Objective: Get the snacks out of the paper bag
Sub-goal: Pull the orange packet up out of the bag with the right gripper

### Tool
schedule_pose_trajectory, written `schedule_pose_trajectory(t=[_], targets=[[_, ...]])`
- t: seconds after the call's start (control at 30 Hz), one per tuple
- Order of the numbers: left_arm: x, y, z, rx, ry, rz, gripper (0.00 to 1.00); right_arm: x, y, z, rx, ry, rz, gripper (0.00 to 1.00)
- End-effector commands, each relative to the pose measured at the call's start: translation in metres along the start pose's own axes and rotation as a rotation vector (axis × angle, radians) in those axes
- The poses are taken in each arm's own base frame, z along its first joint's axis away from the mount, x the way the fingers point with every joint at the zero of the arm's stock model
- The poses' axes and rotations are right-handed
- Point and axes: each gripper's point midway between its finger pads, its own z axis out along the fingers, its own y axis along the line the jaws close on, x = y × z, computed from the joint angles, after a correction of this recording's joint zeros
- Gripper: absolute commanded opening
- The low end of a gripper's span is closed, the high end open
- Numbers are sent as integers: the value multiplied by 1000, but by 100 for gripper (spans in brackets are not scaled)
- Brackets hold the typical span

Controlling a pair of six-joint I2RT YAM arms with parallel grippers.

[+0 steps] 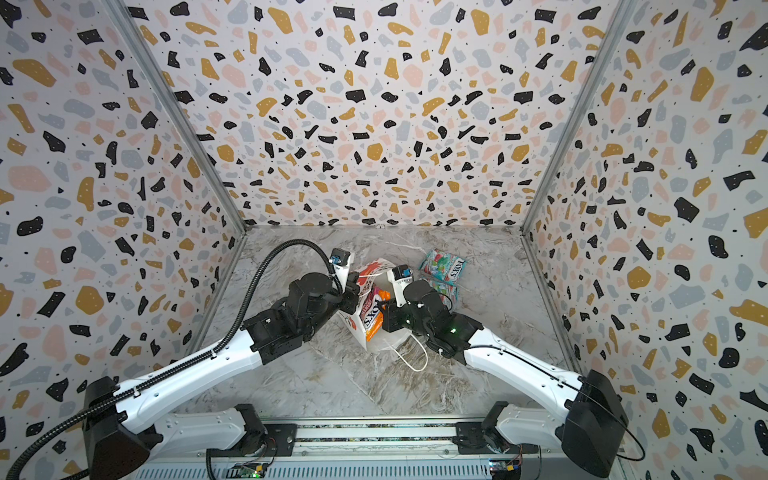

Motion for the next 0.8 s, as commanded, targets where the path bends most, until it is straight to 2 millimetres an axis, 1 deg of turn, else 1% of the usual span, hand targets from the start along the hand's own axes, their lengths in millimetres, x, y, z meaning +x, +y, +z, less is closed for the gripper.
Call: schedule_pose_trajectory(t=[0.0,0.27,0.47,0.6,0.67,0.77], targets=[[-12,5,-3,-32,-24,-12,0,-16,18,-27,-50,-22,-104,0],[-11,7,-3,-37,-26,-13,0,-40,34,-80,-72,-102,-215,0],[-10,5,-2,-33,-23,-11,0,-62,39,-123,-59,-221,-262,0],[-9,5,-1,-34,-19,-8,0,-75,30,-149,7,-311,-257,0],[-8,5,0,-33,-17,-7,0,-80,25,-160,41,-336,-252,0],[-8,4,0,-32,-14,-6,0,-86,13,-174,117,-370,-236,0]])
